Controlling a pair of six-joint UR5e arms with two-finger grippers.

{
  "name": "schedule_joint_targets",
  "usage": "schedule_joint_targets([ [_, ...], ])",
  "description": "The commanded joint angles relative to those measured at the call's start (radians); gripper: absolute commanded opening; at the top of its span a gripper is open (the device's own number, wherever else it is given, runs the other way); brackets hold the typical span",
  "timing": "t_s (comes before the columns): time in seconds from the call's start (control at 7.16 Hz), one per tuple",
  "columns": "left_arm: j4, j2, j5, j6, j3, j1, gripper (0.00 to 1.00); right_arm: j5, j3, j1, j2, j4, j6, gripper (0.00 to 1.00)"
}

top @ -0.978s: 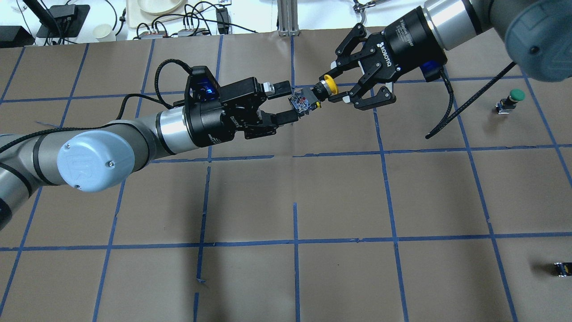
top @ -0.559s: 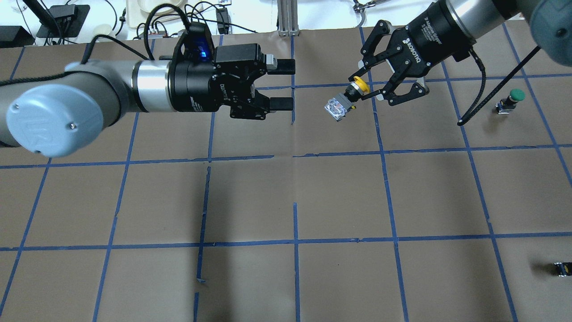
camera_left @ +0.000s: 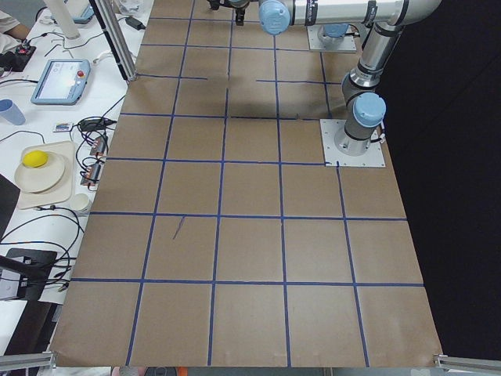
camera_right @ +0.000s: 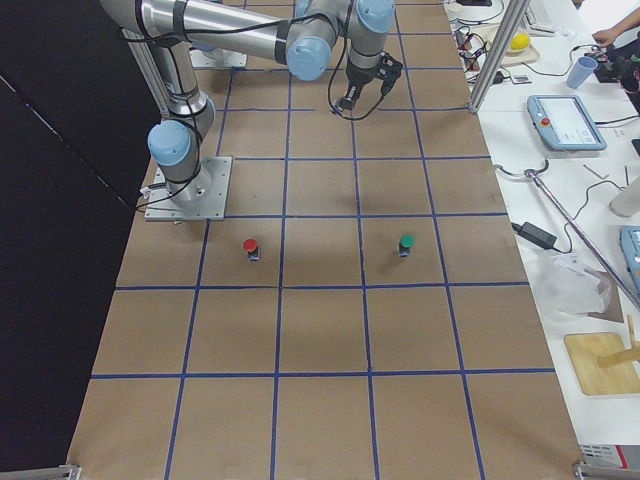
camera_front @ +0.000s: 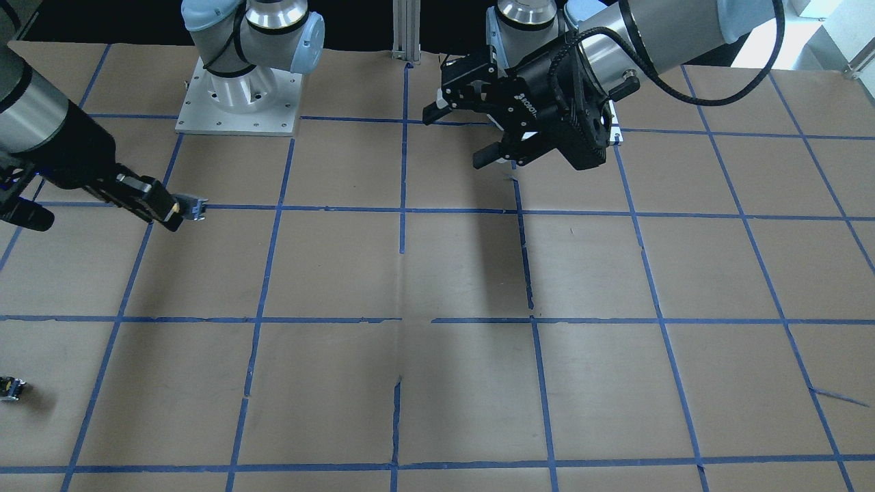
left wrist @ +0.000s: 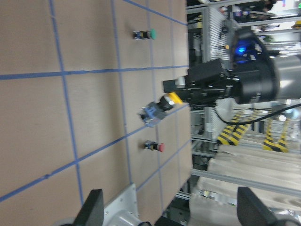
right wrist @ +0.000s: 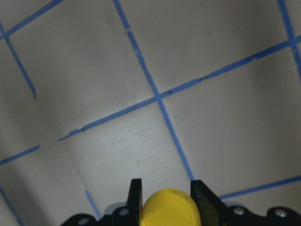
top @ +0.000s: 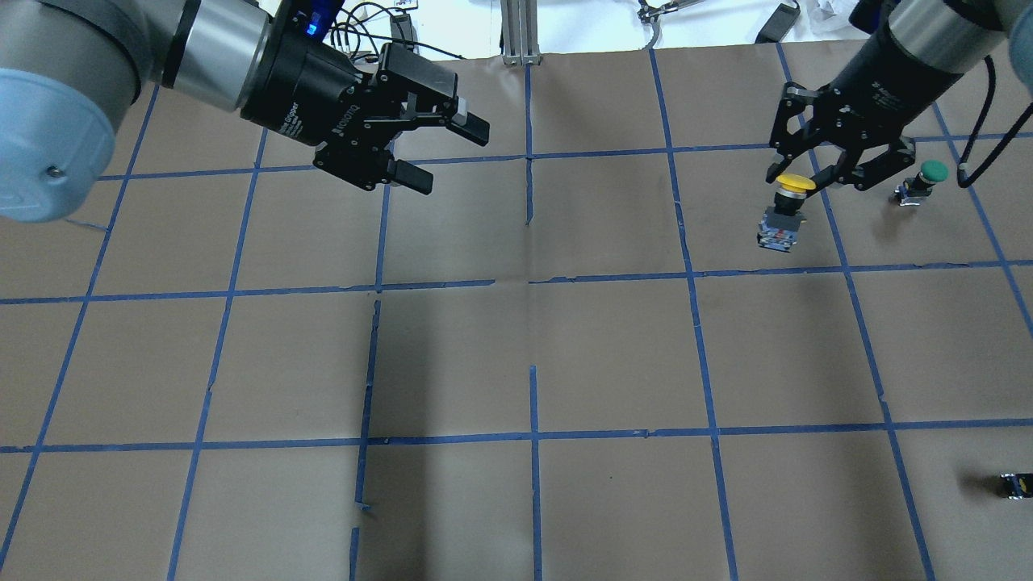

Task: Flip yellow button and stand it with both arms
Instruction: 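Open the left gripper and withdraw it while the right gripper lowers the button, then lower the button upright onto the table with the right gripper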

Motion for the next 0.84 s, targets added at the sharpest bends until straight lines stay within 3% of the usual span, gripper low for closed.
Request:
schedule_joint_targets([
  [0.0, 0.017, -0.003, 0.406, -0.02, 0.055, -0.001, 0.99, -0.096, 0.151, -0.079, -0.002, -0.348, -0.221, 0.15],
  [0.14, 0.017, 0.001, 0.504, -0.019, 0.051, -0.011, 0.99, -0.098, 0.225, -0.128, -0.003, -0.475, -0.318, 0.16],
  [0.42, 0.02, -0.011, 0.619, -0.022, 0.054, -0.018, 1.0, -0.076, 0.327, -0.277, -0.003, -0.605, -0.531, 0.15],
  [0.7, 0.011, 0.018, 0.624, -0.017, 0.034, -0.023, 1.0, 0.017, 0.388, -0.433, -0.003, -0.668, -0.715, 0.15],
])
